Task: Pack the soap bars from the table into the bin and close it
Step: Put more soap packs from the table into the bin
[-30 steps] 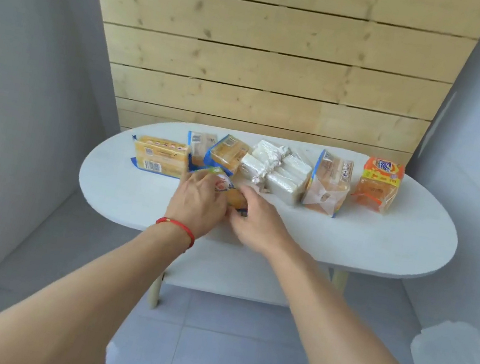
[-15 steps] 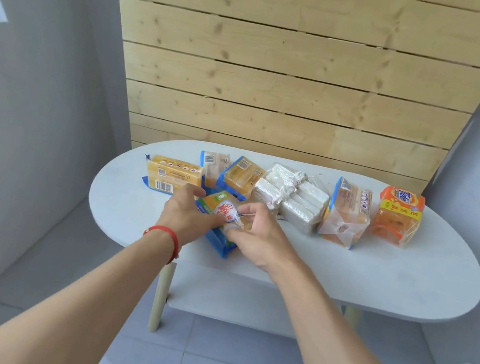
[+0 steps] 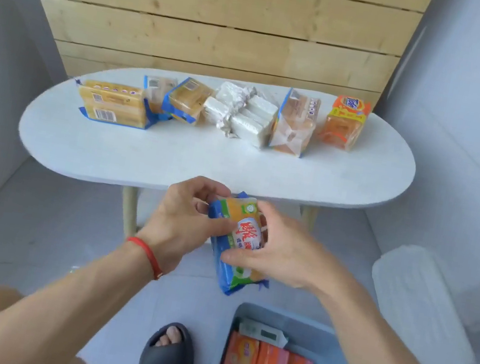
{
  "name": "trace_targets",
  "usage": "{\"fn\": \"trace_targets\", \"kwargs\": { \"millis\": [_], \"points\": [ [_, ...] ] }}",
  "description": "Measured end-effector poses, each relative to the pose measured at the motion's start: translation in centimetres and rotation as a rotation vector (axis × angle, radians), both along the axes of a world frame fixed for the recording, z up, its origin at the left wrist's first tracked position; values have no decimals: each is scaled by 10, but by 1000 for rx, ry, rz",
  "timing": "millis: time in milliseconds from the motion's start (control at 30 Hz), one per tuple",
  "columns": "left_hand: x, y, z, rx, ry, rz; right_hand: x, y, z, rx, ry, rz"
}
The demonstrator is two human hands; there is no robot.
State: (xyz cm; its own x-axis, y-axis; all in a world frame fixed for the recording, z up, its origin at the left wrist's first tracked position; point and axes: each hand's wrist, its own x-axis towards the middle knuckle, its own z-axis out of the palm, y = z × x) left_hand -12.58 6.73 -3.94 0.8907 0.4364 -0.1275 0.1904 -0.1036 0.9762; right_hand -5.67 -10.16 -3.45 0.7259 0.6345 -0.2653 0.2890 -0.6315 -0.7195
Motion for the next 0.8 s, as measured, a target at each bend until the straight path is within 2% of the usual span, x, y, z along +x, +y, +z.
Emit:
{"fn": "trace_targets", "kwargs": {
  "millis": [67, 200, 233, 333, 400, 567, 700, 800],
  "points": [
    [-4, -38, -35, -39, 95, -55, -9, -28, -28, -176, 70, -44],
    [-4, -86, -106, 28, 285, -213, -9, -73, -98, -418, 237, -141],
    [-3, -90, -120, 122, 340, -265, -9, -87, -115, -464, 263, -185],
    [-11, -84, -154, 648, 528, -433, -19, -124, -160, -594, 287, -343],
    [-19, -85, -170, 802, 613, -507, -32, -138, -190, -649, 275, -403],
    [-31, -92, -188, 708, 706, -527, -57, -142, -243, -668, 212, -516],
    [-37, -94, -193, 733, 681, -535, -66, -148, -266, -507, 506, -507],
    [-38, -91, -192, 743, 668, -550, -65, -157, -271, -512, 572, -421]
  ]
}}
